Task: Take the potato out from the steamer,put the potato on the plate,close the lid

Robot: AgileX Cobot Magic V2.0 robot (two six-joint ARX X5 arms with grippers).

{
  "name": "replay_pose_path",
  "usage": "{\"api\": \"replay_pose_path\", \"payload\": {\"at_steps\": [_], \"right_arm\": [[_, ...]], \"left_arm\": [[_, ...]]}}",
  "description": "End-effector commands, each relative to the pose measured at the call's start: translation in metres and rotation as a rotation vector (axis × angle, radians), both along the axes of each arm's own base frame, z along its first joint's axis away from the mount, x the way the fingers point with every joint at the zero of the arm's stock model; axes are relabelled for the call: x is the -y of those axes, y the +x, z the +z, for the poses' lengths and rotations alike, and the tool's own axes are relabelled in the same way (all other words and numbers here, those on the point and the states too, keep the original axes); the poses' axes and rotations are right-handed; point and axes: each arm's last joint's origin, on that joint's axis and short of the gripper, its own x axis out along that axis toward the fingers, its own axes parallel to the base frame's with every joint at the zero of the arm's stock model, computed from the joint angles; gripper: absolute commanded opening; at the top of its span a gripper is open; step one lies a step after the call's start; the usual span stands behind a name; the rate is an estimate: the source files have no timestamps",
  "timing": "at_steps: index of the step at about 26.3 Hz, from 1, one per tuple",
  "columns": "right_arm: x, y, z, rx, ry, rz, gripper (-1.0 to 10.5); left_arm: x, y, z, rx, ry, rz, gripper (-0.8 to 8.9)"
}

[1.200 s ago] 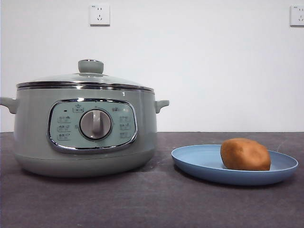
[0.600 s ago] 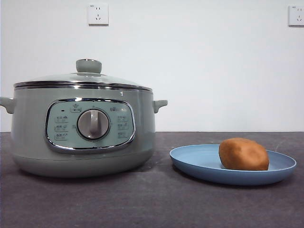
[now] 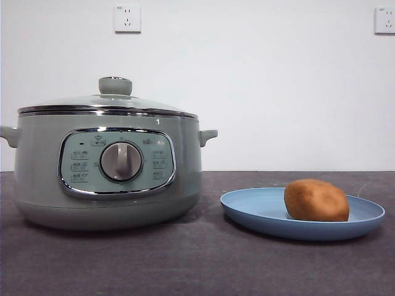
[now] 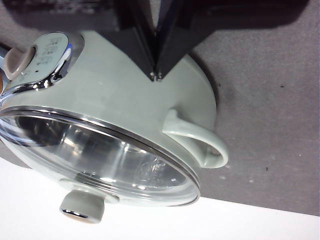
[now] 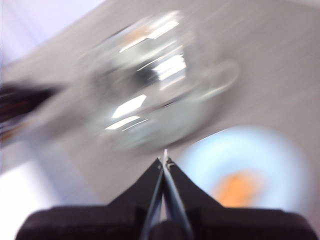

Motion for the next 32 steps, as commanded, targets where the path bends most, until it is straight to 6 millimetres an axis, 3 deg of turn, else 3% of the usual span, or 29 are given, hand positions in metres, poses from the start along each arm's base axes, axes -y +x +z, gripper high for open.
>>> {"api": "replay_pose_path", "payload": {"at_steps": [1,4,7,12,18,32], "right_arm": [[0.015,0.001,-0.021,0.165,0.032,-0.103,0.0],[0.038,-0.005,-0.077,0.289,0.193,-0.315,0.0],[0.048,-0.015,-0.134,0.336,0.217,-0.389,0.0],[0.049,-0.025,-0.185,0.302,0.207,-0.405,0.0],[0.050,-0.030,-0.210,0.275,0.258,-0.461,0.0],[0.051,-0.035,-0.225,0.293,0.281,-0.486,0.0]], "left_arm": [[0.000,0.001,-0.004,-0.008,-0.005,0.002,-0.03],[0.000,0.001,-0.004,-0.008,-0.005,0.002,-0.03],[0.000,0.001,-0.004,-0.008,-0.005,0.002,-0.03],[0.000,0.001,-0.004,-0.008,-0.005,0.002,-0.03],[0.000,0.001,-0.004,-0.008,-0.005,0.002,-0.03],[0.000,0.001,-0.004,-0.008,-0.005,0.002,-0.03]]}}
